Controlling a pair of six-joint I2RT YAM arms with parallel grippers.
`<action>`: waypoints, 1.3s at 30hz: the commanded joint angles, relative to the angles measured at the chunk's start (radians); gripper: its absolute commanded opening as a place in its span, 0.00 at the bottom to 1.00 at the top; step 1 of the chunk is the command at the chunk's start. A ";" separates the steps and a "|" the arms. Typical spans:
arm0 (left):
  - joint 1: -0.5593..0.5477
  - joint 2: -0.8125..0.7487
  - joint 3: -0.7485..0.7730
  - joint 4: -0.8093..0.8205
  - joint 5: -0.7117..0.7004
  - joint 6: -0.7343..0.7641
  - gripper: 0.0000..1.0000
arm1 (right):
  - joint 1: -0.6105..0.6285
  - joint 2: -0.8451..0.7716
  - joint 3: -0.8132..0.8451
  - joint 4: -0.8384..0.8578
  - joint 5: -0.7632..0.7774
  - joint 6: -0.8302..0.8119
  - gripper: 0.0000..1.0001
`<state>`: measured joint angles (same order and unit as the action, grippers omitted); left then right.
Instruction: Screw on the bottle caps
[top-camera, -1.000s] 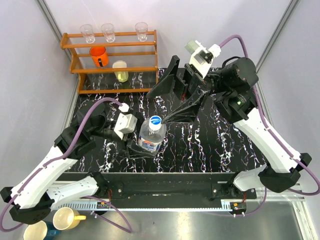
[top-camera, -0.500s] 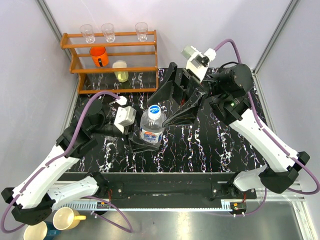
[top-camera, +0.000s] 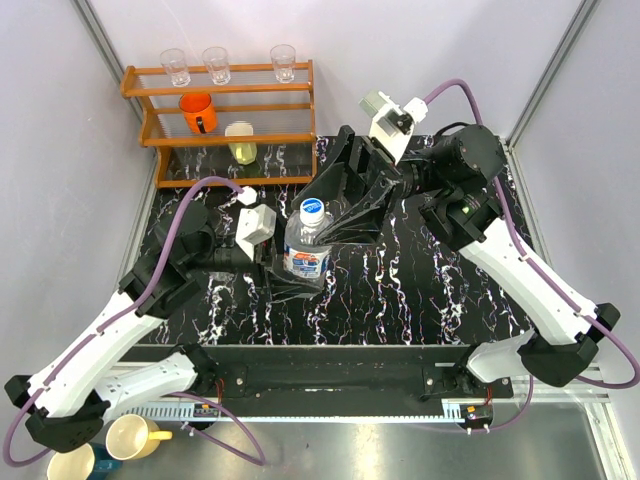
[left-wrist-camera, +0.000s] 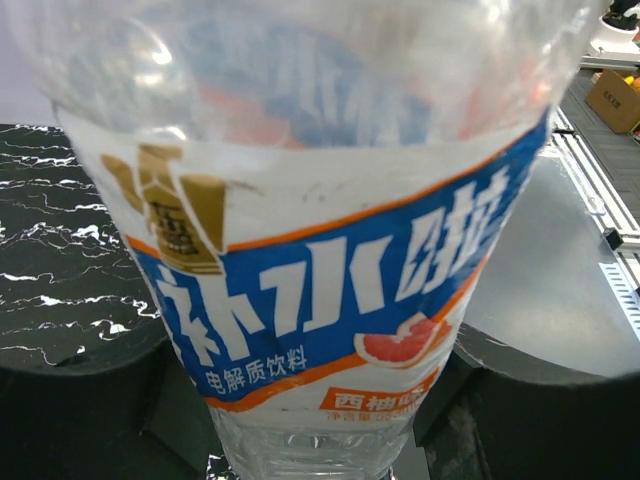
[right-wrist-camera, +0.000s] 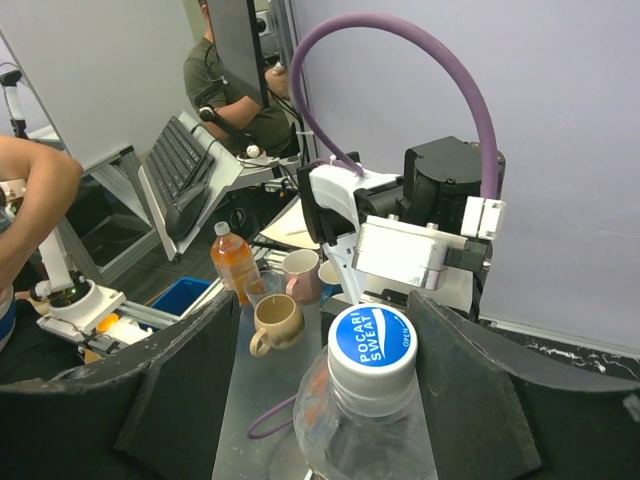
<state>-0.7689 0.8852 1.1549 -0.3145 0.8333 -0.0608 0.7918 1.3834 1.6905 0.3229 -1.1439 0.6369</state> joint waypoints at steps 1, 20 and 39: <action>0.011 -0.020 -0.003 0.094 -0.059 -0.027 0.36 | 0.021 -0.010 0.038 -0.099 0.024 -0.080 0.74; 0.022 -0.042 -0.011 0.083 -0.174 -0.031 0.37 | 0.021 -0.067 0.028 -0.303 0.231 -0.241 0.10; 0.036 -0.043 0.022 0.058 -0.700 -0.039 0.36 | 0.397 0.000 0.040 -0.510 1.406 -0.603 0.00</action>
<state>-0.7597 0.8433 1.1362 -0.3527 0.3801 -0.0498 1.0779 1.3426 1.7298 -0.1326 -0.0528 0.0727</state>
